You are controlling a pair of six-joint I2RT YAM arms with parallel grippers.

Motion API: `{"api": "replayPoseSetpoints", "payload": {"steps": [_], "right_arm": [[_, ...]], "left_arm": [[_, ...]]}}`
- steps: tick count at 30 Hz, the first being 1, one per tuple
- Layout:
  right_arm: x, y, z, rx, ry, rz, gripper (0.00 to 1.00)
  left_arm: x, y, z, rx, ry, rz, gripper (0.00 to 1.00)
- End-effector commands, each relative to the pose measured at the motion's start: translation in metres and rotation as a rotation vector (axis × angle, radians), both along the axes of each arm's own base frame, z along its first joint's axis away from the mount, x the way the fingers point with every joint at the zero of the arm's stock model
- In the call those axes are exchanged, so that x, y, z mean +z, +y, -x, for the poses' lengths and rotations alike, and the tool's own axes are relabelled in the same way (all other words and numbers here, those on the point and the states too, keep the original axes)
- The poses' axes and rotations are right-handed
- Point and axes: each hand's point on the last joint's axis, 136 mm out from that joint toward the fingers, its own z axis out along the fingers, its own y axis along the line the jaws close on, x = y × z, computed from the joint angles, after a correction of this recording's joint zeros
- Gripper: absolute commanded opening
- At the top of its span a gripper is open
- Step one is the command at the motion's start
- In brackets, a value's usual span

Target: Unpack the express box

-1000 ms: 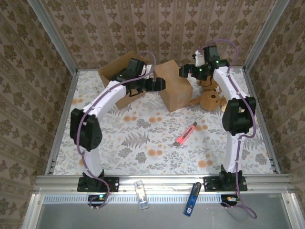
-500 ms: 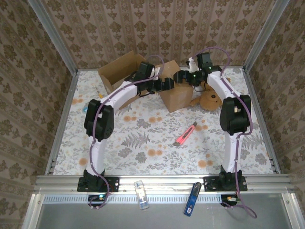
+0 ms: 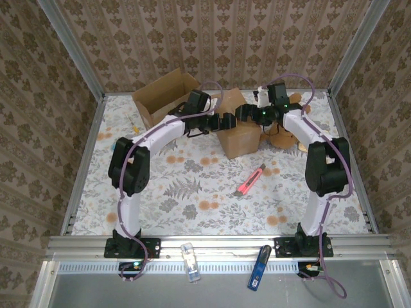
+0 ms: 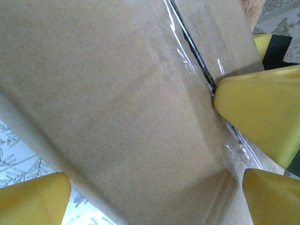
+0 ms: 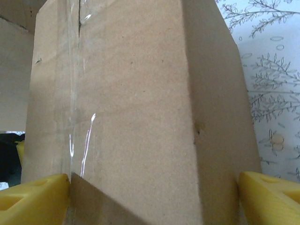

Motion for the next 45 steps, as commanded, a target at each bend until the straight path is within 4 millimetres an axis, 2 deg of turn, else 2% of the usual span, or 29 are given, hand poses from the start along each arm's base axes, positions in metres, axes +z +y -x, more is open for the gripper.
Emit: {"api": "replayPoseSetpoints", "payload": {"steps": [1,13,28,37,45], "right_arm": [[0.005,0.035,0.033,0.072,0.028,-0.05,0.91],[-0.002,0.073,0.099,0.15,0.029,-0.033,0.92],[-0.011,0.125,0.162,0.248,0.033,-0.03,0.91],[-0.015,0.149,0.201,0.345,0.027,-0.029,0.92],[-0.021,0.168,0.222,0.445,0.013,-0.043,0.92]], "left_arm": [[0.016,-0.021,0.035,-0.086,-0.022,0.031,0.94],[0.007,-0.01,0.1,-0.103,-0.024,-0.05,0.94],[0.0,0.014,0.171,-0.101,-0.042,-0.111,0.94],[-0.003,0.011,0.206,-0.114,-0.053,-0.115,0.95],[-0.005,0.002,0.229,-0.122,-0.061,-0.103,0.95]]}}
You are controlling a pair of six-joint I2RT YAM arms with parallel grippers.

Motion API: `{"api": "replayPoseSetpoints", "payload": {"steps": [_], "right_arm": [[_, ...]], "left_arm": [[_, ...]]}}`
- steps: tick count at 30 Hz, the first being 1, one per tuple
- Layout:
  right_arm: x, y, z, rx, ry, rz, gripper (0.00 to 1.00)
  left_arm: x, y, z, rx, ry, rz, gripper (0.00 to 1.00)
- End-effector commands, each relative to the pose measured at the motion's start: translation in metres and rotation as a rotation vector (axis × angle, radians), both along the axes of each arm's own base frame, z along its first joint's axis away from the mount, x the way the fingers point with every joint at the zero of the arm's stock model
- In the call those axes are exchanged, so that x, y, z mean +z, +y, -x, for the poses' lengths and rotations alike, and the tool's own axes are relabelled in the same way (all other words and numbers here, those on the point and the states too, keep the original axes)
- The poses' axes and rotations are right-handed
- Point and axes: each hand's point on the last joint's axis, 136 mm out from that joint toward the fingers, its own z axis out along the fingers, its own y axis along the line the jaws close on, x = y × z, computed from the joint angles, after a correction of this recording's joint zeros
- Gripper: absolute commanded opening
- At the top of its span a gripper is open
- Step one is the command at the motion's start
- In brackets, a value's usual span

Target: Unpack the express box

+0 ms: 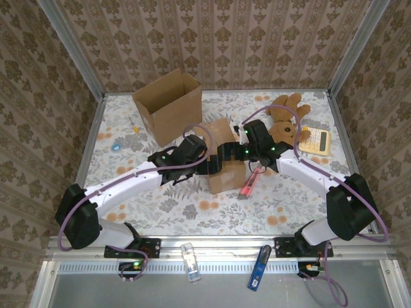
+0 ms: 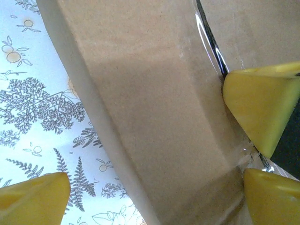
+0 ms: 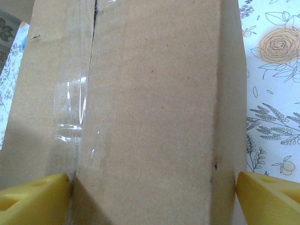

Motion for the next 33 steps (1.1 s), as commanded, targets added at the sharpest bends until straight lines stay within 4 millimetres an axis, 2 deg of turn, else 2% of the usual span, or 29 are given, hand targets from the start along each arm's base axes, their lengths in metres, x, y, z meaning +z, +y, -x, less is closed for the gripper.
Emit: {"api": "replayPoseSetpoints", "payload": {"steps": [1,5,8,12,15,18,22,25,29,33], "right_arm": [[-0.013,0.085,0.075,0.353,0.084,-0.115,0.92],[-0.016,0.087,0.079,0.386,0.087,-0.112,0.92],[-0.014,0.082,0.077,0.36,0.082,-0.083,0.92],[0.003,0.069,0.068,0.3,0.031,-0.021,0.96],[0.026,0.064,0.056,0.266,-0.022,0.006,0.99],[0.046,0.059,0.042,0.228,-0.057,0.02,1.0],[0.06,0.05,0.019,0.163,-0.083,0.041,1.0],[0.067,0.044,0.001,0.112,-0.09,0.033,1.0],[0.072,0.038,-0.025,0.064,-0.098,0.019,1.0],[0.068,0.035,-0.053,0.04,-0.08,0.002,1.0]], "left_arm": [[0.004,-0.085,0.069,-0.341,0.06,0.196,0.95],[0.005,-0.093,0.078,-0.356,0.058,0.207,0.95],[0.01,-0.094,0.081,-0.362,0.047,0.2,0.95],[0.022,-0.075,0.073,-0.329,-0.002,0.113,0.96],[0.041,-0.052,0.062,-0.295,-0.058,0.037,0.97],[0.069,-0.037,0.051,-0.283,-0.112,0.05,0.98],[0.102,-0.021,0.038,-0.272,-0.169,0.109,0.99],[0.114,-0.007,0.031,-0.251,-0.191,0.131,1.0],[0.108,0.015,0.023,-0.193,-0.175,0.139,0.98],[0.083,0.044,0.017,-0.094,-0.133,0.1,0.83]]}}
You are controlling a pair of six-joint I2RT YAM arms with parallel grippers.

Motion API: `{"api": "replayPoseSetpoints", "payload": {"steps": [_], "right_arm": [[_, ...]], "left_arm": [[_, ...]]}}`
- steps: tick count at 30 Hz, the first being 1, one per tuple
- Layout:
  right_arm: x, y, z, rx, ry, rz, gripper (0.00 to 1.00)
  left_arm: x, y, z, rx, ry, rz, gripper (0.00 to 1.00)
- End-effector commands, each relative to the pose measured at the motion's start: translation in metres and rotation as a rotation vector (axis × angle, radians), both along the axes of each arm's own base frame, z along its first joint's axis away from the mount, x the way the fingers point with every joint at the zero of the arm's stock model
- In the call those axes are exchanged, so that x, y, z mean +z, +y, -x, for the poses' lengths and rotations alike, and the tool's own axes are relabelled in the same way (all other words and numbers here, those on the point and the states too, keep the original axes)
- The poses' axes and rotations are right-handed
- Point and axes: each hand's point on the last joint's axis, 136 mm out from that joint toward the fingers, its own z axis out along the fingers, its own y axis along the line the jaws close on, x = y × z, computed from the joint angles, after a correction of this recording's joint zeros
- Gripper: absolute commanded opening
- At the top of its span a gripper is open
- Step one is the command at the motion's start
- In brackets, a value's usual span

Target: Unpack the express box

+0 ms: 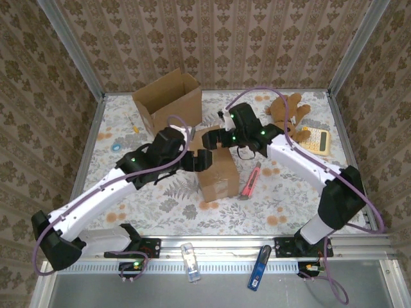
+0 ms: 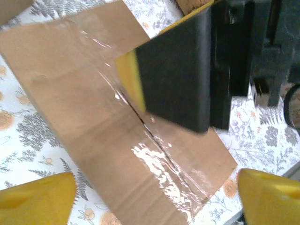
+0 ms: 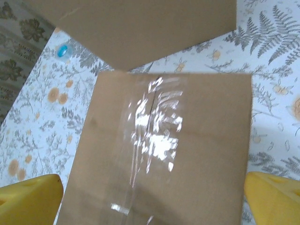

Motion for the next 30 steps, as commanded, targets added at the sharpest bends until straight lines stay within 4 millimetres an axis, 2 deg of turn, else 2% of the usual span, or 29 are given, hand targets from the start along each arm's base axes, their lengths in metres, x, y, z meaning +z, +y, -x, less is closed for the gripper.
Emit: {"api": "replayPoseSetpoints", "payload": {"steps": [1,6,10,14,18,22,26,30], "right_arm": [[0.003,0.002,-0.024,-0.019,0.007,-0.038,1.0],[-0.001,0.005,-0.04,-0.019,0.016,-0.044,1.0],[-0.007,0.021,-0.044,0.023,0.054,-0.104,1.0],[-0.009,0.04,-0.042,0.075,0.096,-0.203,0.99],[-0.009,0.051,-0.041,0.102,0.116,-0.253,0.98],[-0.011,0.053,-0.04,0.098,0.122,-0.246,0.98],[-0.015,0.045,-0.041,0.061,0.117,-0.211,0.98],[-0.008,0.026,-0.046,-0.024,0.075,-0.144,1.0]], "left_arm": [[-0.023,0.018,0.002,0.034,0.042,-0.029,0.77],[-0.053,0.044,0.004,0.108,0.087,-0.102,0.51],[-0.075,0.041,0.007,0.103,0.132,-0.101,0.26],[-0.09,0.032,0.009,0.084,0.169,-0.085,0.08],[-0.096,0.028,0.011,0.077,0.18,-0.079,0.05],[-0.097,0.029,0.011,0.084,0.174,-0.083,0.05],[-0.096,0.028,0.01,0.085,0.17,-0.08,0.05],[-0.092,0.029,0.01,0.084,0.162,-0.08,0.05]]}}
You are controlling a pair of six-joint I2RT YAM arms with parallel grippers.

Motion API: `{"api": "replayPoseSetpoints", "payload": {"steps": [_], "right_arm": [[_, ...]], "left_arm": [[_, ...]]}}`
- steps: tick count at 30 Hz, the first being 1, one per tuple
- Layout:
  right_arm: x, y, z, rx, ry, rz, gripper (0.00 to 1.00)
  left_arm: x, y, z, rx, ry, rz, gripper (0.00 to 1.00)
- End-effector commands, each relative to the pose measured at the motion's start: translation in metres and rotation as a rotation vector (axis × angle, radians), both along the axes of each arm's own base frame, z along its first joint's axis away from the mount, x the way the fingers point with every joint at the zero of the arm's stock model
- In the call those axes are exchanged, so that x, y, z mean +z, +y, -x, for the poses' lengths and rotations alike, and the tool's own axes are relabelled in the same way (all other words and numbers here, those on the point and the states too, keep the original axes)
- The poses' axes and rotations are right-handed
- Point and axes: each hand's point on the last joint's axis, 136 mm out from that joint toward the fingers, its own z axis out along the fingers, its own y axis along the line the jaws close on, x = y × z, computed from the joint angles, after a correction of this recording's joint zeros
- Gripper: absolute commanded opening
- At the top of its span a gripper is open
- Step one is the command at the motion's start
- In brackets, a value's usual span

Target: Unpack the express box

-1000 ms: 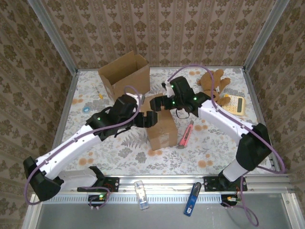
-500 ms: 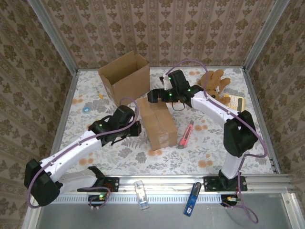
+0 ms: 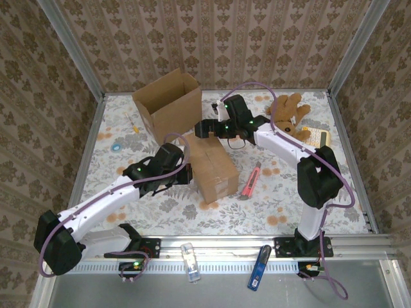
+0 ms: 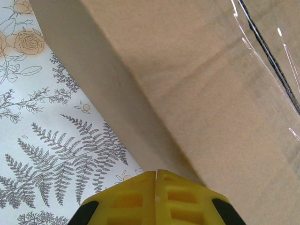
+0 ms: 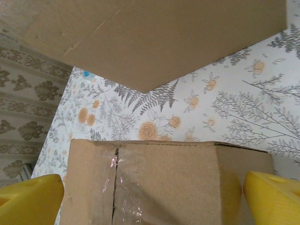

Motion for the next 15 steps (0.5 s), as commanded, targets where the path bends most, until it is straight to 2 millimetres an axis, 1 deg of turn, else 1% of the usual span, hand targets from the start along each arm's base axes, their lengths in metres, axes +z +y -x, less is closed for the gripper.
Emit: {"api": "replayPoseSetpoints", "payload": {"steps": [1,3,5,7,9,11,12,15], "right_arm": [[0.023,-0.019,-0.005,-0.093,-0.055,0.055,1.0],[0.035,-0.036,-0.008,-0.162,-0.094,0.094,1.0],[0.05,-0.054,-0.007,-0.239,-0.128,0.127,1.0],[0.064,-0.077,-0.001,-0.326,-0.159,0.161,1.0],[0.07,-0.102,0.01,-0.416,-0.164,0.205,1.0],[0.068,-0.133,0.027,-0.518,-0.133,0.281,1.0],[0.063,-0.148,0.038,-0.557,-0.107,0.333,1.0],[0.047,-0.182,0.07,-0.632,-0.021,0.441,0.98]], "left_arm": [[0.008,-0.001,0.0,0.002,-0.014,0.018,0.06],[0.014,0.002,0.002,0.0,-0.024,0.012,0.06],[0.021,0.007,0.003,0.001,-0.039,0.005,0.07],[0.029,0.011,0.004,0.001,-0.056,0.0,0.08],[0.036,0.016,0.006,-0.001,-0.071,0.0,0.1],[0.043,0.019,0.007,-0.005,-0.084,-0.002,0.12],[0.046,0.022,0.008,-0.005,-0.09,-0.003,0.13],[0.053,0.028,0.009,-0.009,-0.105,-0.009,0.17]]}}
